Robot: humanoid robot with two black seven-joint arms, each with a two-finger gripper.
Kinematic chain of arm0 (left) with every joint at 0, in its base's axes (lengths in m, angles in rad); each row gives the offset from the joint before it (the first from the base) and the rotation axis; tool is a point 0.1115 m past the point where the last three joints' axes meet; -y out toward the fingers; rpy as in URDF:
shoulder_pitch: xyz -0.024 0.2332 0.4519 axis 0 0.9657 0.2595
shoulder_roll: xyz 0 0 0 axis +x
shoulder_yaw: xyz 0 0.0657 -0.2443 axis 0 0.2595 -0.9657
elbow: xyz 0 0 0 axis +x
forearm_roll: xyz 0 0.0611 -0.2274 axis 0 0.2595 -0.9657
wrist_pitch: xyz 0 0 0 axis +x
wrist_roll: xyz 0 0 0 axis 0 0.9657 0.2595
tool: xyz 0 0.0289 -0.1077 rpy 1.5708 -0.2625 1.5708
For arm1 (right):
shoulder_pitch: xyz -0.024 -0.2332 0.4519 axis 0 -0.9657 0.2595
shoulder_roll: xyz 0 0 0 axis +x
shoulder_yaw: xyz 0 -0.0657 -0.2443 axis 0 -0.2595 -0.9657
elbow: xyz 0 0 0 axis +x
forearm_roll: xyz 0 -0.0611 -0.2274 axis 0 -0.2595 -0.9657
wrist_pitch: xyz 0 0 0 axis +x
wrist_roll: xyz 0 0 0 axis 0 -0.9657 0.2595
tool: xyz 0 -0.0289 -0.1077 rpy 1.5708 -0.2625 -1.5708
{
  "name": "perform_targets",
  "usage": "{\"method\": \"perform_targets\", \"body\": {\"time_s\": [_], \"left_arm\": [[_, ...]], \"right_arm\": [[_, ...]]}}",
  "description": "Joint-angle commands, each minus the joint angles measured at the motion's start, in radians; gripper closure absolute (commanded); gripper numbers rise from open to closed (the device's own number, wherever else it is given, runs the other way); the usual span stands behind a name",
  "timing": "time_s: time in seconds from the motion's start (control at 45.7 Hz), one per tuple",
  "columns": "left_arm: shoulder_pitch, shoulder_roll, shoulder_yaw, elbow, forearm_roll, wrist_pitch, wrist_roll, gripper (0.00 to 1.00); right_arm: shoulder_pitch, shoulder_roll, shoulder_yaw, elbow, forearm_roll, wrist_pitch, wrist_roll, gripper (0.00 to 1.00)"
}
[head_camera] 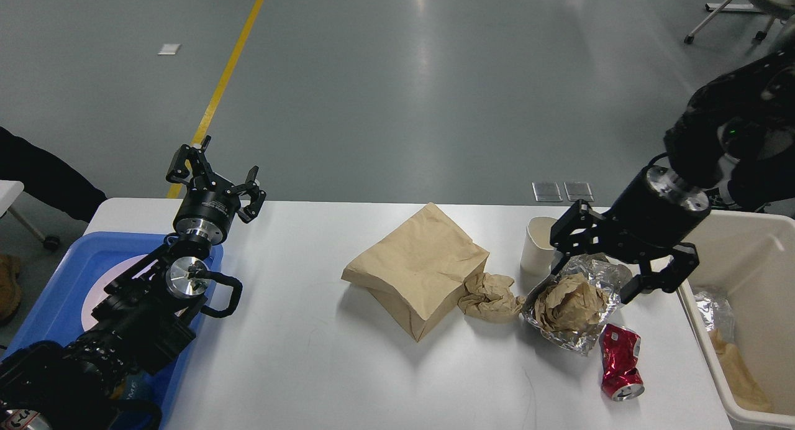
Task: Tidy desktop
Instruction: 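Close the right gripper on the top of the brown paper bag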
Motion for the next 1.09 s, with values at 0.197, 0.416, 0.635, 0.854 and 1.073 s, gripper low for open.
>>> {"method": "perform_targets", "body": {"time_s": [0.197,0.416,0.635,0.854,1.073], "left_arm": [[-0.001,-0.001,0.000,0.000,0.000,0.000,0.000,0.04],[-0.001,0.000,0.000,0.000,0.000,0.000,0.000,0.04],[-0.001,0.000,0.000,0.000,0.000,0.000,0.000,0.04],[0.001,0.000,0.000,0.000,0.000,0.000,0.000,0.04],[-0.001,0.000,0.000,0.000,0.000,0.000,0.000,0.04]], "right_arm": [[-0.182,0.027,0.242,-0.074,0.115,-0.394,-0.007,0.00],[-0.337,0.095,0.359,-0.123,0.134,-0.724,-0.027,0.00],[-0.505,0.178,0.443,-0.282,0.118,-0.802,-0.085,0.00],[-0.575,0.216,0.468,-0.296,-0.015,-0.856,-0.088,0.00],[-0.630,0.216,0.516,-0.319,-0.130,-0.870,-0.088,0.00]]}}
